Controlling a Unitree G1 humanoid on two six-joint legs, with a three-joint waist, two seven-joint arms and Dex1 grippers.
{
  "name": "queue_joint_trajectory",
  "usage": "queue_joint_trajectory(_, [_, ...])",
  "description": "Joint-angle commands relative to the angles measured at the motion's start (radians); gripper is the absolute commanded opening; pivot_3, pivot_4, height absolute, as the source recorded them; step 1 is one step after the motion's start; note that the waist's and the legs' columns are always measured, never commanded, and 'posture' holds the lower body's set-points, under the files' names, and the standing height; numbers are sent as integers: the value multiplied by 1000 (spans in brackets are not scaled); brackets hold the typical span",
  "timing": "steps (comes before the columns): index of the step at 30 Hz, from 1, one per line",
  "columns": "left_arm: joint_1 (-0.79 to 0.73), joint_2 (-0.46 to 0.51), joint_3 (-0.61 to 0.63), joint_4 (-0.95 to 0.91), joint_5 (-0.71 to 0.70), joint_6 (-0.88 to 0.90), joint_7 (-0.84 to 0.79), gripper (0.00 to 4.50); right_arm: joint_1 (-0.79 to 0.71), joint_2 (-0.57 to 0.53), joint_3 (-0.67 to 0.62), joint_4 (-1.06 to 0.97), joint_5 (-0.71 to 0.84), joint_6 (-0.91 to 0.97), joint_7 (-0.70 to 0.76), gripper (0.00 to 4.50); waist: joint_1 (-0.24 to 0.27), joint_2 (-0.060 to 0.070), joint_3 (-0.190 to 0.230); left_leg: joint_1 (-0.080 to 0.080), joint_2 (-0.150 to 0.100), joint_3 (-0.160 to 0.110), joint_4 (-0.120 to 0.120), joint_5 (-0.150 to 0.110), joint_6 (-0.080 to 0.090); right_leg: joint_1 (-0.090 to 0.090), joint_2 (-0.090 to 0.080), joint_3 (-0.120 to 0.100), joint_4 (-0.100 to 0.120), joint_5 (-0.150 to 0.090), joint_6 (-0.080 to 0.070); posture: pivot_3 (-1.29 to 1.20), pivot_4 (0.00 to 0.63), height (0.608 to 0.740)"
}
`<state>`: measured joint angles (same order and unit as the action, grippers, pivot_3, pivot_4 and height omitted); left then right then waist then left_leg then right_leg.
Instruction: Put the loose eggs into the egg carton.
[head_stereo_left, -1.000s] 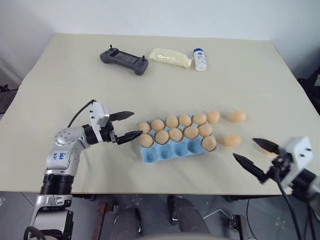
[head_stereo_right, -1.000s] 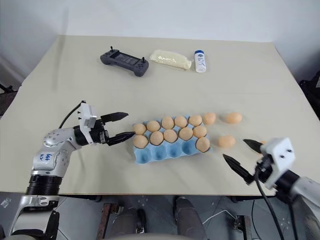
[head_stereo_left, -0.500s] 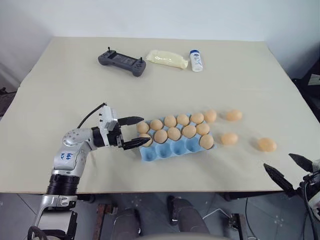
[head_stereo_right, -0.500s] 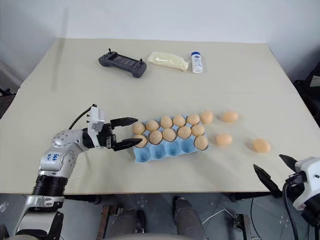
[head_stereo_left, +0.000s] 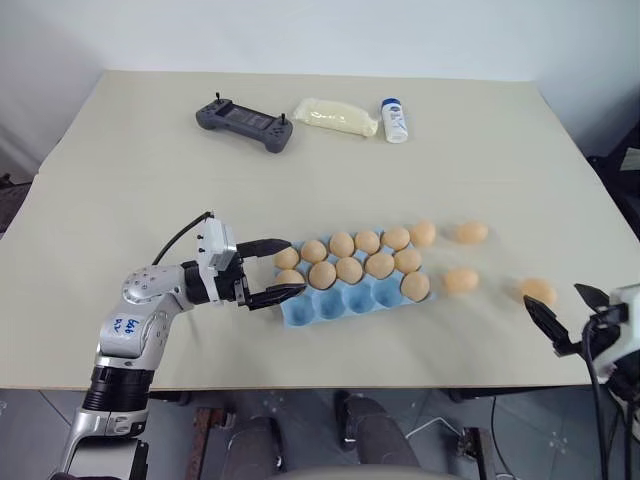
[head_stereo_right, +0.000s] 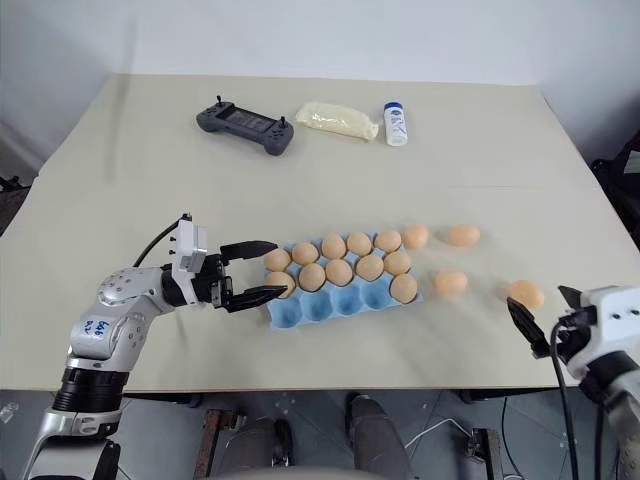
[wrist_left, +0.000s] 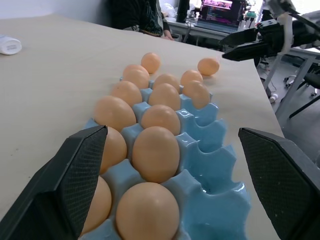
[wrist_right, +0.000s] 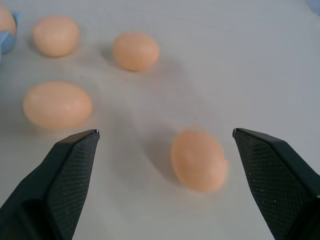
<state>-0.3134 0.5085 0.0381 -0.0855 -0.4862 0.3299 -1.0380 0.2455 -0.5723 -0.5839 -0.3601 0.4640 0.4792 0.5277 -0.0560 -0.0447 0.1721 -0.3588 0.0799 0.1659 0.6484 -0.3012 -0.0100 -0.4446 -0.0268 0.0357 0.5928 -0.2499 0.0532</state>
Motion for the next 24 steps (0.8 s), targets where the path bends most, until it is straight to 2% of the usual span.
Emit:
queue_joint_trajectory(1, [12,-3,13,-62,-28,7,18,4473,-39,-2,11,41,-30,6,-54,4500,0,0,0,0,-1,0,0,0,0,0,0,0,0,0,0,0,150,740])
queue_joint_trajectory(11, [38,1,22,-94,-35,17,48,4473,-113,-7,62,87,-44,80,-107,4500,-1,1,0,0,-1,0,-1,1,1,0,0,0,0,0,0,0,150,740])
queue_joint_trajectory(21, [104,-4,18,-171,-60,43,91,4473,-116,-19,67,62,-38,152,-117,4500,-1,1,0,0,0,1,-1,0,1,0,0,1,0,0,0,0,150,740])
queue_joint_trajectory(24, [118,-4,18,-189,-67,50,102,4500,-124,-21,65,54,-39,174,-124,3861,0,1,0,0,0,1,-1,0,1,0,0,0,0,0,0,0,150,740])
